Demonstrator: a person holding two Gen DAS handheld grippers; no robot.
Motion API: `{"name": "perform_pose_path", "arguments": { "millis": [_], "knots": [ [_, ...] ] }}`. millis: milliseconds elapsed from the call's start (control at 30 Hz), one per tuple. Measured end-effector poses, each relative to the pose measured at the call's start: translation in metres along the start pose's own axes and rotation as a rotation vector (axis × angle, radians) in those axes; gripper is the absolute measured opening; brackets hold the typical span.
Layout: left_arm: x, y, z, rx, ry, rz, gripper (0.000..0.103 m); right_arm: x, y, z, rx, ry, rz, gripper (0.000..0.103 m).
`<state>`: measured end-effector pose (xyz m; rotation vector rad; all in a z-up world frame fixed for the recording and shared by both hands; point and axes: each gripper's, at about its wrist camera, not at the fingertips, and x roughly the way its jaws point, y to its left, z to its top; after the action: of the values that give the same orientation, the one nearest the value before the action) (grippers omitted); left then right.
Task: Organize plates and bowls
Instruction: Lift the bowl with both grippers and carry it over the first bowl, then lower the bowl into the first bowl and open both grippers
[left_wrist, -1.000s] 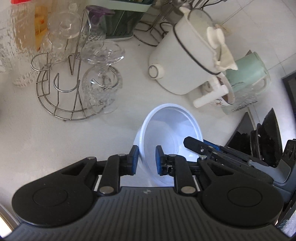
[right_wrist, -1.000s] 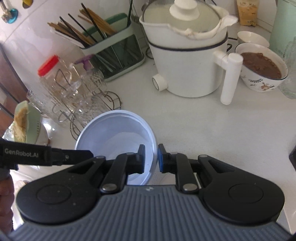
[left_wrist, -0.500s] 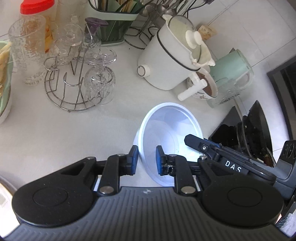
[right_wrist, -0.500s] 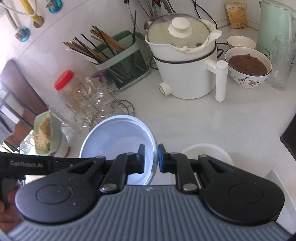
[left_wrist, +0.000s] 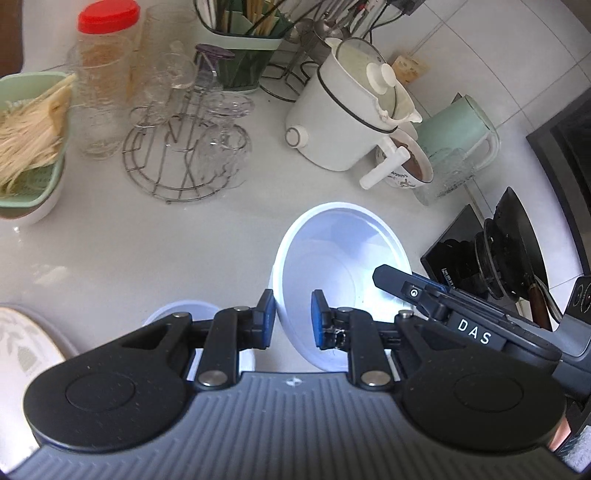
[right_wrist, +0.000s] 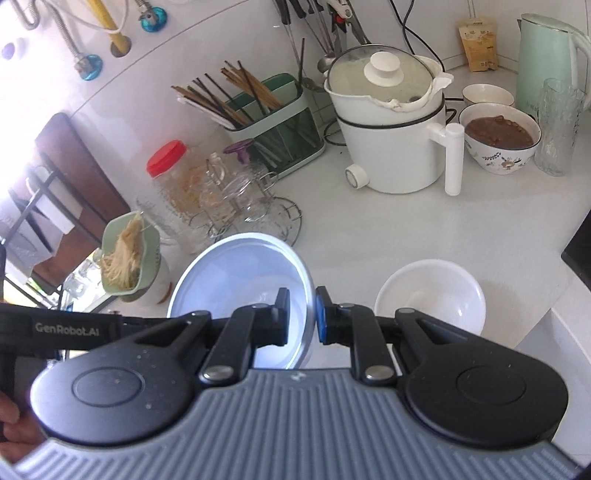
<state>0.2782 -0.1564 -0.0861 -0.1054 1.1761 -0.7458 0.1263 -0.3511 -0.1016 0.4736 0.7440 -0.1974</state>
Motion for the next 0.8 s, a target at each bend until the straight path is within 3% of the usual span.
{"name": "perform_pose_path", "arguments": {
  "millis": [333,800],
  "knots": [
    [-0.027,0.025,-0.025,-0.084,-0.070,0.073,0.022,0.006,0.027,-0.016,-0.088,0.049,0.053,0.017],
    [-0.026,0.068,-0.058,-0.246,-0.093,0.139,0.022,0.030,0.053,-0.035,-0.163,0.181,0.110,0.017]
  ]
}}
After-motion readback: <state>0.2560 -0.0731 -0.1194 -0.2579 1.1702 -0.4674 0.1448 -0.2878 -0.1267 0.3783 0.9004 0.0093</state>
